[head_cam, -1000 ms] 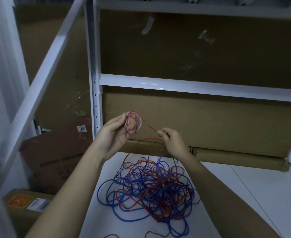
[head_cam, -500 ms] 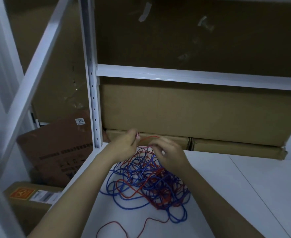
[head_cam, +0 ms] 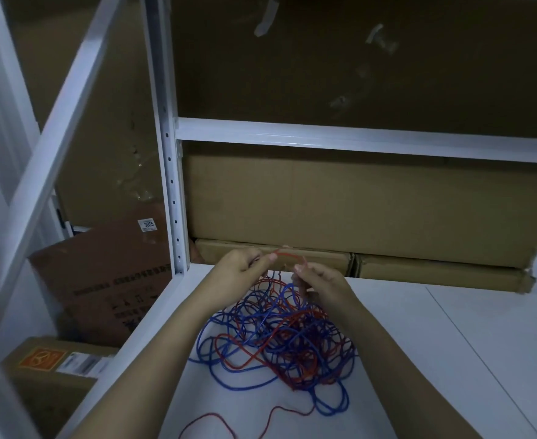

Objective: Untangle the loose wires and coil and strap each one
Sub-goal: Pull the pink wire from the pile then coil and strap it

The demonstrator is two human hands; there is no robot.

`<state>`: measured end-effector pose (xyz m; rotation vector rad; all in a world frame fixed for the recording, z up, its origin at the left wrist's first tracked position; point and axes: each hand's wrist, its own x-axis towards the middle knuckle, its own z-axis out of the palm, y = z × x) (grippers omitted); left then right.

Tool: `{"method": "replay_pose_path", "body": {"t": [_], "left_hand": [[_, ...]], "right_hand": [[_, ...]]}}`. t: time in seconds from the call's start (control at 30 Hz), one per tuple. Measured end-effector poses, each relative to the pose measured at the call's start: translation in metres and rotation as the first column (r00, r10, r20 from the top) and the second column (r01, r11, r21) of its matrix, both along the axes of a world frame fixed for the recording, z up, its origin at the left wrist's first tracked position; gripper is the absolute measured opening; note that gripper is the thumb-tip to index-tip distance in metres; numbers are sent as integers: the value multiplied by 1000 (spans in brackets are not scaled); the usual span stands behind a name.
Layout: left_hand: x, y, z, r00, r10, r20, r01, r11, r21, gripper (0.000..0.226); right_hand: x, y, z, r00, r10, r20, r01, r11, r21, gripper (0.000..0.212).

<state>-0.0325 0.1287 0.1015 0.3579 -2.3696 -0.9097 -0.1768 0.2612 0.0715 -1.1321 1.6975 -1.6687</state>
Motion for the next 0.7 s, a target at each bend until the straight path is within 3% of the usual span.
{"method": "replay_pose_path", "body": {"t": [0.07, 0.13, 0.17, 0.23, 0.3, 0.33, 0.37, 0.4, 0.47, 0.53, 0.6, 0.7], "left_hand": [[-3, 1, 2, 999, -2, -35, 2, 1000, 22, 49], [-7, -1, 8, 996, 20, -89, -17, 999, 36, 48], [-9, -1, 12, 992, 34, -122, -29, 999, 40, 48], [-13, -2, 22, 982, 52, -183, -44, 998, 47, 48], [-16, -1, 33, 971, 53, -231, -43, 998, 50, 48], [-17, -1, 39, 965, 52, -257, -40, 998, 50, 47], [-18, -1, 45, 957, 52, -285, -39, 998, 53, 47], [-19, -1, 54, 948, 54, -315, -38, 998, 58, 46], [-22, -3, 72, 930, 60, -362, -36, 997, 73, 42], [-27, -5, 90, 924, 65, -376, -39, 996, 76, 38], [-34, -9, 106, 917, 84, -391, -55, 995, 84, 41], [-43, -16, 128, 895, 131, -425, -102, 991, 91, 43]], "right_hand": [[0, -1, 7, 996, -79, -39, 75, 993, -92, 24], [-5, -2, 18, 936, -219, -277, 188, 973, -134, 21], [-10, -3, 24, 850, -302, -431, 267, 953, -142, 20], [-21, -4, 39, 586, -385, -713, 395, 904, -163, 18], [-30, -6, 56, 386, -402, -830, 444, 870, -215, 17], [-33, -9, 66, 364, -423, -830, 447, 861, -244, 16], [-33, -13, 78, 406, -453, -794, 447, 856, -260, 15], [-33, -19, 90, 504, -476, -721, 444, 859, -256, 14], [-30, -36, 115, 744, -450, -494, 397, 892, -215, 16], [-26, -52, 141, 898, -380, -221, 333, 917, -221, 20], [-21, -61, 167, 957, -288, 16, 283, 926, -249, 22], [-16, -70, 206, 958, -80, 274, 181, 913, -367, 22]]}}
